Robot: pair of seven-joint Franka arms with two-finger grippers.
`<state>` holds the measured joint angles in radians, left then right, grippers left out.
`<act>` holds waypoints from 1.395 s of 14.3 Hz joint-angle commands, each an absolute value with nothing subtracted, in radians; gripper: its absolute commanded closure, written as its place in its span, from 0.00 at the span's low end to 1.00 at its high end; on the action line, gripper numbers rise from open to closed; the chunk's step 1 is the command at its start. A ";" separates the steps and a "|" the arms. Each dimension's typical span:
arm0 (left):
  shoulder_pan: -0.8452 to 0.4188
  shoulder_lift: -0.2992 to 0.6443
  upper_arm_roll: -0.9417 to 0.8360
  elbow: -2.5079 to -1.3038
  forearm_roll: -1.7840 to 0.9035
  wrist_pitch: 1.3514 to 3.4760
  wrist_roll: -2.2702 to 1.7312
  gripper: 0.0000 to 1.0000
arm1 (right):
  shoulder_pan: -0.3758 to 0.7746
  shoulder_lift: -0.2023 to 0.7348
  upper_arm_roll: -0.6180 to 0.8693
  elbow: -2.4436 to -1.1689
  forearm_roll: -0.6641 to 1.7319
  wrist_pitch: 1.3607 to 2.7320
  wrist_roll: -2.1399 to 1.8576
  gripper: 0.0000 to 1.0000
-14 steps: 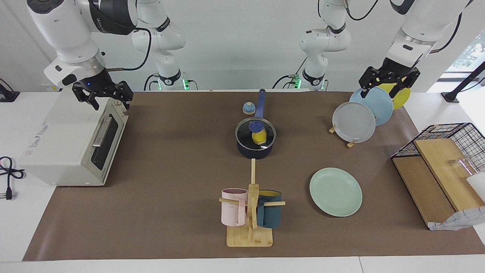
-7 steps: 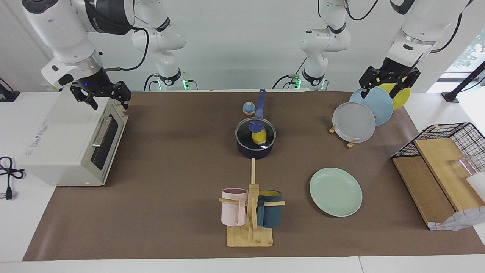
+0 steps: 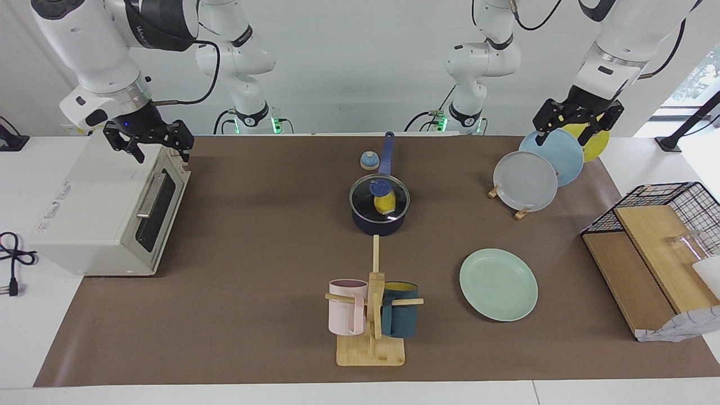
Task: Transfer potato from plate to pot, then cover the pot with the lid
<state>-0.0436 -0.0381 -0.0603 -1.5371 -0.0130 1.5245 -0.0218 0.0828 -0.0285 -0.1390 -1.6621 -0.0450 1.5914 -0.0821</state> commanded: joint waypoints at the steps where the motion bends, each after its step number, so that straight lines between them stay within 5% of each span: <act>1: -0.028 -0.060 -0.072 -1.565 -0.021 1.543 -0.028 0.00 | 0.045 -0.029 -0.120 -1.658 -0.021 1.594 -0.101 0.00; 20: -0.025 -0.060 -0.071 -1.565 -0.020 1.531 -0.031 0.00 | -0.011 -0.031 -0.063 -1.657 -0.023 1.597 -0.097 0.00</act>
<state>-0.0430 -0.0381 -0.0602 -1.5384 -0.0130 1.5251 -0.0219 0.0057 -0.0287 -0.0703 -1.6603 -0.0439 1.5914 -0.0821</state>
